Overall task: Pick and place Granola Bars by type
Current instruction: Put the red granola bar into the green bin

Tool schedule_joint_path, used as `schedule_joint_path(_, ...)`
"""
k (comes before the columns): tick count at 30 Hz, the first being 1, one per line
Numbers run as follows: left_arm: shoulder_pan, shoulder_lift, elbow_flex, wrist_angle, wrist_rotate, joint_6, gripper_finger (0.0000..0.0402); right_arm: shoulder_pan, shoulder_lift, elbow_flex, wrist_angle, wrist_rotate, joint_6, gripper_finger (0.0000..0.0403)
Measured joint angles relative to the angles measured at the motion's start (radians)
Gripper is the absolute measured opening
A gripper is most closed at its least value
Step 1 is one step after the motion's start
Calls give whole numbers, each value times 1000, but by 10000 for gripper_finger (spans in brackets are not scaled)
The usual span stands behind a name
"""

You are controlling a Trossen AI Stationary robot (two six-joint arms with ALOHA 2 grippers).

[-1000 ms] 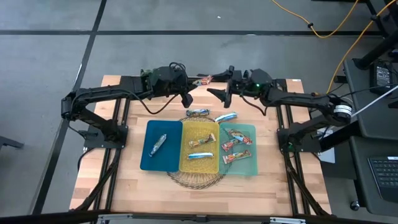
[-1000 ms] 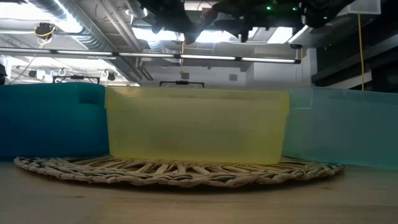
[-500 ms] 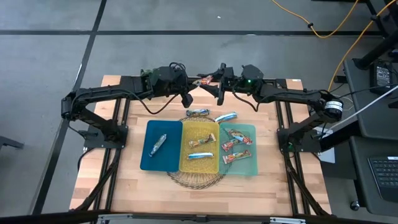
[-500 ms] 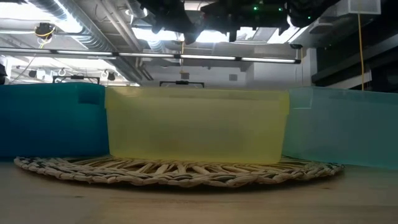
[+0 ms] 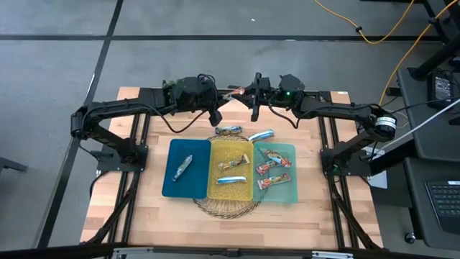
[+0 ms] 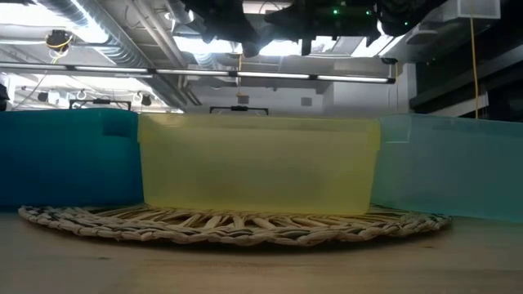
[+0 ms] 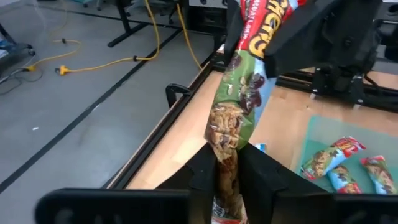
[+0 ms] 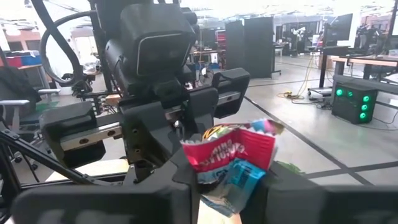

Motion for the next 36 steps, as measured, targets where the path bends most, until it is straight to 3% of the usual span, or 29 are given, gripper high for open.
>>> schedule_joint_path(7,0,-14,1,-24,71,-11,134,-2,-34,0,-32,0,-27,69)
schedule_joint_path(15,-1,-60,1,-147,60,-27,199,-13,-187,0,-338,15,-153,70)
schedule_joint_path(23,2,-74,1,-195,25,-37,203,14,-399,0,-731,13,-154,63)
schedule_joint_path(27,2,-74,1,-196,23,-37,204,60,-497,0,-875,13,-75,72)
schedule_joint_path(36,2,-74,1,-196,18,-11,201,270,-583,0,-1160,75,150,75)
